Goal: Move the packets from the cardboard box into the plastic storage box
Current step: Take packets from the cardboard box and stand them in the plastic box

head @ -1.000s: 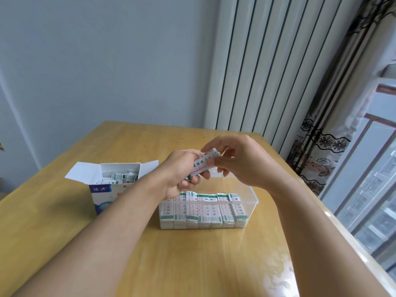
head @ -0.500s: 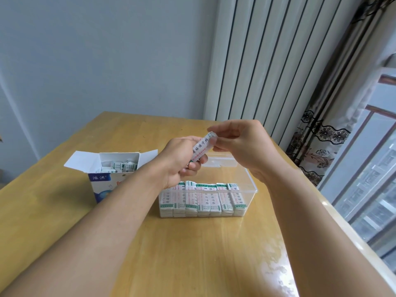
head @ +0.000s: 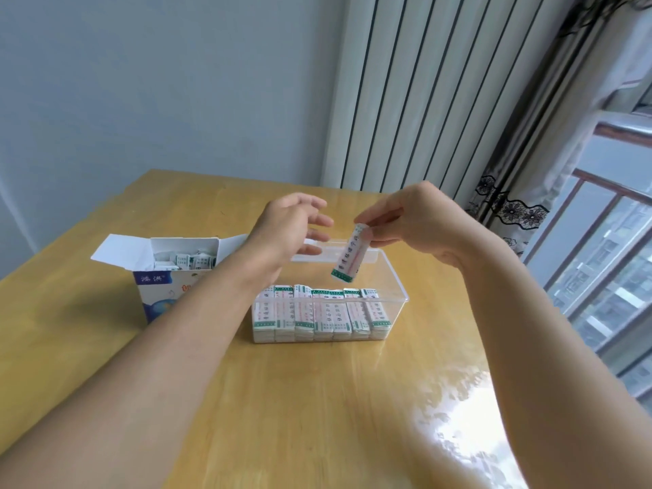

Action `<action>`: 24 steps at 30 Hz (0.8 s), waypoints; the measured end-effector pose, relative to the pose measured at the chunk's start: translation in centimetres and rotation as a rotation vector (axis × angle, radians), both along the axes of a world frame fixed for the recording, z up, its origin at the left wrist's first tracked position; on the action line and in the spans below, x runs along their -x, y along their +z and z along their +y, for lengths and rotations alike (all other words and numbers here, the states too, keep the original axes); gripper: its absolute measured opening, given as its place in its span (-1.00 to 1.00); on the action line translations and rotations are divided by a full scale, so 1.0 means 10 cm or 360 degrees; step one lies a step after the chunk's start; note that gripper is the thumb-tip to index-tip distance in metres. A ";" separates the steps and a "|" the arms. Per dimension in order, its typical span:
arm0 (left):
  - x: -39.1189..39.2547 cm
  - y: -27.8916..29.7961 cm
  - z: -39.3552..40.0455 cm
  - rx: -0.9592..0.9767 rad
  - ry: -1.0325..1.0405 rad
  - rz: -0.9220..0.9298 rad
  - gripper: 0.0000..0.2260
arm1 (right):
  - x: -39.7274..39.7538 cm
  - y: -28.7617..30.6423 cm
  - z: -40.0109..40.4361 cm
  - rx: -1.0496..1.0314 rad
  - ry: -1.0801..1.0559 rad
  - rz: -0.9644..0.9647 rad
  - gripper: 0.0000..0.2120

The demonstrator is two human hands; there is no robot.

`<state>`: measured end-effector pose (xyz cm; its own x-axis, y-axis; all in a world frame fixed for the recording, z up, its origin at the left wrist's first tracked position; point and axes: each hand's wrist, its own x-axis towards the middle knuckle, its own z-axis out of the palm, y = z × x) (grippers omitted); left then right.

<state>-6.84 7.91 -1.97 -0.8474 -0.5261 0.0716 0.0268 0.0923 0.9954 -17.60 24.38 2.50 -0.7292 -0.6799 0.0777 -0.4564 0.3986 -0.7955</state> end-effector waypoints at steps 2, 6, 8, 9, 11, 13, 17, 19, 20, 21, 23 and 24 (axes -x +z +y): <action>0.00 0.00 -0.03 0.0013 0.0006 0.0018 -0.77 | 0.04 0.03 -0.04 -0.0229 0.0087 0.0039 -0.80; 0.00 -0.03 -0.04 0.0058 -0.0069 -0.0043 -0.87 | 0.05 0.02 -0.16 -0.0573 0.0251 0.0053 -0.79; 0.01 -0.04 -0.03 0.0070 -0.0081 -0.0040 -0.88 | 0.06 0.01 -0.20 -0.0702 0.0298 0.0018 -0.79; 0.01 -0.04 -0.04 0.0073 -0.0085 -0.0036 -0.88 | 0.06 0.00 -0.22 -0.0756 0.0311 0.0004 -0.78; 0.01 -0.04 -0.04 0.0069 -0.0096 -0.0035 -0.88 | 0.09 -0.01 -0.25 -0.0878 0.0322 0.0002 -0.77; 0.01 -0.04 -0.05 0.0062 -0.0094 -0.0037 -0.88 | 0.11 -0.02 -0.28 -0.0993 0.0342 -0.0011 -0.76; 0.02 -0.02 -0.05 -0.0022 -0.0116 -0.0053 -0.86 | 0.12 0.07 -0.29 -0.0716 0.0366 -0.0090 -0.79; 0.01 -0.01 0.00 -0.0046 -0.0155 -0.0100 -0.71 | 0.09 0.16 -0.26 -0.0323 0.0316 -0.0218 -0.85; 0.00 -0.02 0.03 -0.0053 -0.0168 -0.0126 -0.64 | 0.05 0.19 -0.24 -0.0132 0.0295 -0.0288 -0.87; 0.00 -0.01 0.04 -0.0053 -0.0168 -0.0145 -0.60 | 0.03 0.22 -0.25 0.0029 0.0290 -0.0338 -0.88; -0.01 -0.02 0.08 -0.0073 -0.0139 -0.0167 -0.55 | -0.03 0.20 -0.28 0.0230 0.0285 -0.0353 -0.86; -0.01 -0.02 0.09 -0.0120 -0.0115 -0.0151 -0.53 | -0.04 0.18 -0.31 0.0277 0.0265 -0.0319 -0.83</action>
<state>-6.72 8.77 -2.21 -0.8845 -0.4641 -0.0481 -0.0639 0.0183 0.9978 -17.17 21.31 4.26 -0.6215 -0.7804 0.0693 -0.3309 0.1812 -0.9261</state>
